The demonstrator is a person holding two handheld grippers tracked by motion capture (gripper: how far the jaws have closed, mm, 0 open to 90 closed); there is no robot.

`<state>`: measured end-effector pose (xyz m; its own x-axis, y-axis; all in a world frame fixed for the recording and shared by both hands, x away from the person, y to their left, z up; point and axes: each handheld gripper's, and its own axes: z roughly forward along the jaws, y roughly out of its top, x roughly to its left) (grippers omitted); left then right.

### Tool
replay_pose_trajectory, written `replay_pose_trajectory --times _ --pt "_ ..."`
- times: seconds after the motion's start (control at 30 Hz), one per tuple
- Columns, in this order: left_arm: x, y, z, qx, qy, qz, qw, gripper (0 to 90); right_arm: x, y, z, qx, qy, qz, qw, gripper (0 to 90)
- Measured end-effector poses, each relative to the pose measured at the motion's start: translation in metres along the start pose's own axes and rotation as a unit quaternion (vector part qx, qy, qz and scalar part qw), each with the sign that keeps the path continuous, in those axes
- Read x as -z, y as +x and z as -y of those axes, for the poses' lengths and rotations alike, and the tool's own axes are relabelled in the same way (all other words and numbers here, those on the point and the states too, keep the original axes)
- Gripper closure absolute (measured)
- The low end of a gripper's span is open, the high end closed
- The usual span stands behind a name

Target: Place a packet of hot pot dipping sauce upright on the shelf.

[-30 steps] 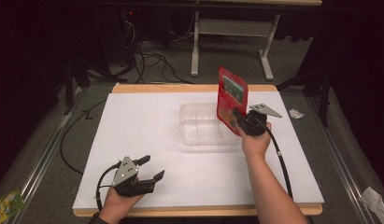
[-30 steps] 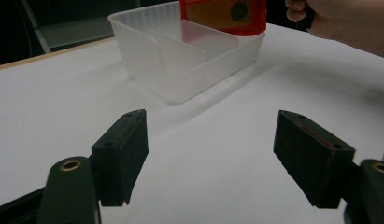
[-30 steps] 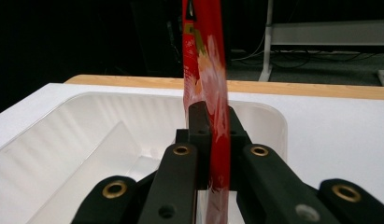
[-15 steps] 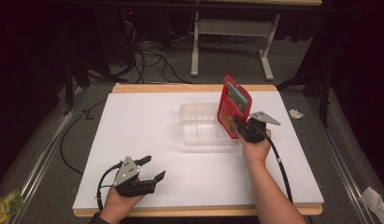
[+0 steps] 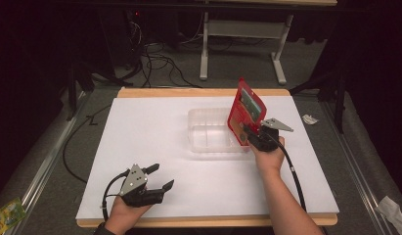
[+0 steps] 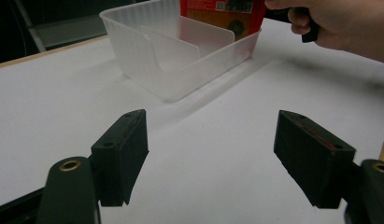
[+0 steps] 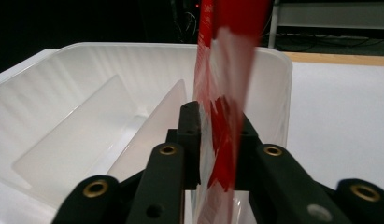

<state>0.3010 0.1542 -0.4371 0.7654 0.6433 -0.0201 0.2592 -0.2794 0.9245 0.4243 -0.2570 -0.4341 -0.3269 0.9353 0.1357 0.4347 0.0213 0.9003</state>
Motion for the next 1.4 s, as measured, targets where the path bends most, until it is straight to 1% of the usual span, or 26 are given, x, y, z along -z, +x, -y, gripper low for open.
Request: replay_pose_trajectory --times 0.1,0.17,0.2,0.3,0.37,0.43,0.47,0.5,0.57,0.63,0.7,0.8,0.83,0.93,1.0,1.03,1.07,1.1,1.13,1.17,1.2,1.23,1.27,1.3,1.37,1.4 --pt "0.000 0.000 0.000 0.000 -0.001 -0.001 1.0000 26.8 0.004 0.001 -0.004 0.009 0.003 -0.003 1.0000 68.3" --pt "0.000 0.000 0.000 -0.004 0.002 0.000 1.0000 26.8 0.008 0.001 -0.008 0.012 0.003 -0.010 0.9999 61.5" --pt "0.000 0.000 0.000 -0.002 0.000 0.000 1.0000 26.8 0.009 0.001 -0.010 0.016 0.002 -0.013 0.9998 58.0" --pt "-0.001 0.000 0.000 0.001 -0.001 0.001 1.0000 26.8 0.016 0.000 -0.013 0.009 0.005 -0.016 0.9998 46.5" --pt "-0.001 -0.001 0.001 -0.004 0.005 0.003 1.0000 26.7 0.020 -0.002 -0.014 0.004 0.010 -0.021 0.9997 40.6" --pt "-0.001 0.000 0.001 -0.003 0.005 0.002 1.0000 26.7 0.026 -0.003 -0.014 0.007 0.011 -0.023 0.9996 34.3" --pt "-0.001 0.000 0.001 0.000 0.003 0.002 1.0000 26.7 0.031 -0.004 -0.014 0.015 0.014 -0.023 0.9995 30.9" --pt "0.000 0.000 0.001 0.002 0.002 0.002 1.0000 26.7 0.034 -0.004 -0.014 0.016 0.016 -0.024 0.9995 27.9" --pt "0.000 0.001 0.002 -0.001 0.007 0.002 1.0000 26.7 0.043 -0.004 -0.012 0.025 0.016 -0.023 0.9993 23.4" --pt "0.000 0.002 0.002 0.001 0.008 0.002 1.0000 26.7 0.055 -0.006 -0.010 0.031 0.019 -0.025 0.9990 20.2" --pt "-0.001 0.003 0.002 0.008 0.005 0.003 0.9999 26.7 0.071 -0.009 -0.004 0.036 0.023 -0.022 0.9988 16.4" --pt "-0.003 0.002 0.003 0.003 0.011 0.001 0.9999 26.7 0.091 -0.013 0.007 0.037 0.029 -0.022 0.9987 15.5" --pt "-0.003 0.002 0.003 0.003 0.011 0.001 0.9999 26.7 0.100 -0.016 0.013 0.037 0.034 -0.017 0.9986 15.0" --pt "-0.003 0.001 0.003 0.008 0.010 0.000 0.9999 26.7 0.120 -0.022 0.031 0.029 0.040 -0.006 0.9988 14.1" --pt "-0.005 0.000 0.005 0.004 0.017 -0.001 0.9998 26.2 0.132 -0.025 0.041 0.024 0.044 -0.007 0.9987 12.9" --pt "-0.006 -0.001 0.005 0.002 0.020 -0.002 0.9998 25.6 0.139 -0.026 0.048 0.020 0.043 -0.010 0.9989 12.7" --pt "-0.007 -0.002 0.005 0.002 0.023 -0.002 0.9997 25.4 0.146 -0.027 0.056 0.017 0.033 -0.011 0.9992 13.1" --pt "-0.008 -0.002 0.004 0.003 0.024 -0.001 0.9997 25.2 0.153 -0.027 0.069 0.006 0.024 -0.004 0.9997 14.6" --pt "-0.009 -0.002 0.004 0.005 0.022 0.000 0.9997 25.0 0.154 -0.027 0.074 0.007 0.030 -0.006 0.9995 14.0" --pt "-0.011 -0.004 0.004 0.004 0.022 0.000 0.9997 25.0 0.154 -0.025 0.077 0.004 0.054 -0.012 0.9985 12.7" --pt "-0.013 -0.005 0.004 0.002 0.026 0.001 0.9997 24.9 0.153 -0.023 0.078 0.021 0.058 -0.009 0.9980 12.9" --pt "-0.015 -0.006 0.005 -0.003 0.033 0.002 0.9995 24.5 0.153 -0.023 0.078 0.023 0.053 -0.009 0.9983 13.2" --pt "-0.018 -0.008 0.005 -0.010 0.041 0.001 0.9991 24.2 0.152 -0.022 0.077 0.020 0.048 -0.014 0.9985 13.2" --pt "-0.019 -0.008 0.005 -0.012 0.043 0.000 0.9990 23.7 0.151 -0.022 0.075 0.011 0.039 -0.017 0.9990 13.3" --pt "-0.020 -0.010 0.004 -0.008 0.041 0.000 0.9991 23.4 0.148 -0.021 0.074 0.006 0.035 -0.022 0.9991 13.3" --pt "-0.020 -0.010 0.004 -0.008 0.040 0.001 0.9992 23.3 0.147 -0.020 0.074 0.011 0.038 -0.022 0.9990 13.3"
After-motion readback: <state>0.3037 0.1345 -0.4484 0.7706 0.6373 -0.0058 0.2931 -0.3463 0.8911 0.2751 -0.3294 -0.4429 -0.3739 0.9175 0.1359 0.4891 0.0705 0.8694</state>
